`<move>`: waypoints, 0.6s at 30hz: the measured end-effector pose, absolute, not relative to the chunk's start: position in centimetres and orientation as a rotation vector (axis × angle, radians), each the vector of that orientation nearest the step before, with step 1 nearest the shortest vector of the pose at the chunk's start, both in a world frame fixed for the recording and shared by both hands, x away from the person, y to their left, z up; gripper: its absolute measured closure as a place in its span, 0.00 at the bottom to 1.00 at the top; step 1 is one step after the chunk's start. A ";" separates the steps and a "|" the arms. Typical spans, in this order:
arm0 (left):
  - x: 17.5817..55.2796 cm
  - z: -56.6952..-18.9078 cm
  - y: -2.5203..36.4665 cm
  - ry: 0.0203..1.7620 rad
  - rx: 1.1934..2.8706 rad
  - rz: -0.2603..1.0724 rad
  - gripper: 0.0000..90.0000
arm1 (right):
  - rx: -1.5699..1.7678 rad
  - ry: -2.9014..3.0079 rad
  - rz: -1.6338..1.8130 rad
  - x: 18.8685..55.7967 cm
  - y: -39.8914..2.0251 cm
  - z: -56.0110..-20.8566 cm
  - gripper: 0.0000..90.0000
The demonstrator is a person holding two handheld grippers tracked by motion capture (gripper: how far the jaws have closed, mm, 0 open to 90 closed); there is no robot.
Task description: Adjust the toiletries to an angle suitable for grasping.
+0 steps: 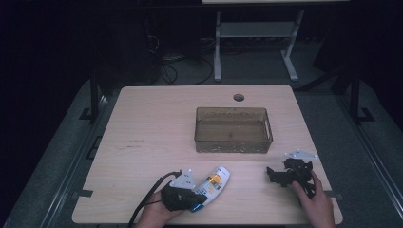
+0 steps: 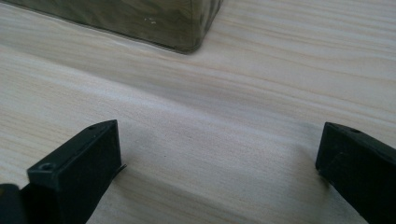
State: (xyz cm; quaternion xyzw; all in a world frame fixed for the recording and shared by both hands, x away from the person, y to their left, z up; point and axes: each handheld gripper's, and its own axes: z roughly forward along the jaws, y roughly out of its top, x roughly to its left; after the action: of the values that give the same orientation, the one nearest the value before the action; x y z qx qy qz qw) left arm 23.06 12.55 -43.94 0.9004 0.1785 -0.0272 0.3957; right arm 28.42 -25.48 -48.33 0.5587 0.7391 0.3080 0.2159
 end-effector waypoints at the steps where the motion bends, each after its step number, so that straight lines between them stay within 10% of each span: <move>1: 23.0 -44.0 12.4 0.444 2.288 -0.076 1.00 | 1.548 2.049 0.853 28.4 -25.5 -48.3 0.00; 18: 22.2 -44.9 11.1 0.417 2.355 -0.087 1.00 | 1.548 2.049 0.853 28.4 -25.5 -48.3 0.00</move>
State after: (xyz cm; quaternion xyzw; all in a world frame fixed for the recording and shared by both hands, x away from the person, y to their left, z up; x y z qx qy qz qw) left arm 22.20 11.12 -44.90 0.9160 0.1623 -0.0337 0.3653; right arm 28.42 -25.48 -48.32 0.5586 0.7393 0.3079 0.2160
